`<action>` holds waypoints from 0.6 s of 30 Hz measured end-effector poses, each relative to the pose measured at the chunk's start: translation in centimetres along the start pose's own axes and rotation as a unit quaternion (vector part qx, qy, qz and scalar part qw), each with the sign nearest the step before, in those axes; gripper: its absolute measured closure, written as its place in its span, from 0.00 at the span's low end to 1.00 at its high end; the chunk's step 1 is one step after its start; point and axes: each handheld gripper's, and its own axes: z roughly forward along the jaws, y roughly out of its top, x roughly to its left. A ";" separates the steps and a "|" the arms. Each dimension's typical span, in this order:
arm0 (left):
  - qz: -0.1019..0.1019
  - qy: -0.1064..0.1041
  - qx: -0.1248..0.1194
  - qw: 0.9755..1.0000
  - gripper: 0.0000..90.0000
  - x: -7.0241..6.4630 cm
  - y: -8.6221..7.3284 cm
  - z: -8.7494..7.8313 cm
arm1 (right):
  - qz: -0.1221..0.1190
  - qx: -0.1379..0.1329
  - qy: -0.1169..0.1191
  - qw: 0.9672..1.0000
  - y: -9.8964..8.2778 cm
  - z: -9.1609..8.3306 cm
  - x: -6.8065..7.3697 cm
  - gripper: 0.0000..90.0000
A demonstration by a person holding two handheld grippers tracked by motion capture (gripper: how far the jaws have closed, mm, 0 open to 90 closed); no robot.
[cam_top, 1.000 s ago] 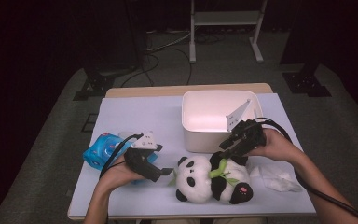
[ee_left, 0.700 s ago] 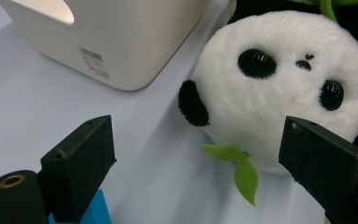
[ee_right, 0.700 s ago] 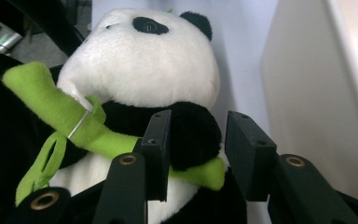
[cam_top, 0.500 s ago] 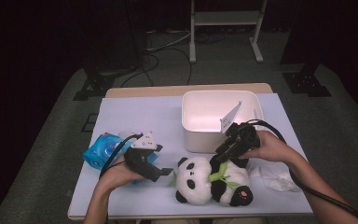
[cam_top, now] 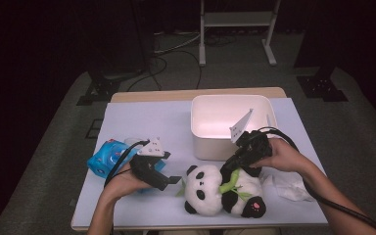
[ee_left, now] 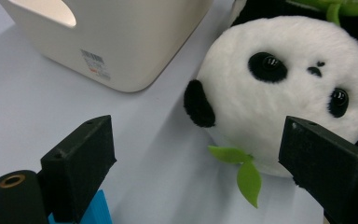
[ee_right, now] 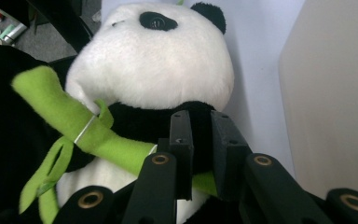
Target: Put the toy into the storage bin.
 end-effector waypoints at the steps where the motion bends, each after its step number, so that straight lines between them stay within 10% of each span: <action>1: -0.001 0.001 -0.001 1.000 0.11 0.0 0.0 0.0 | -0.003 -0.001 0.001 1.000 0.0 -0.1 0.1 0.88; 18: -0.005 0.003 -0.004 1.000 0.11 0.1 -0.1 -0.2 | -0.015 -0.030 -0.016 0.999 -0.4 -3.4 1.1 0.90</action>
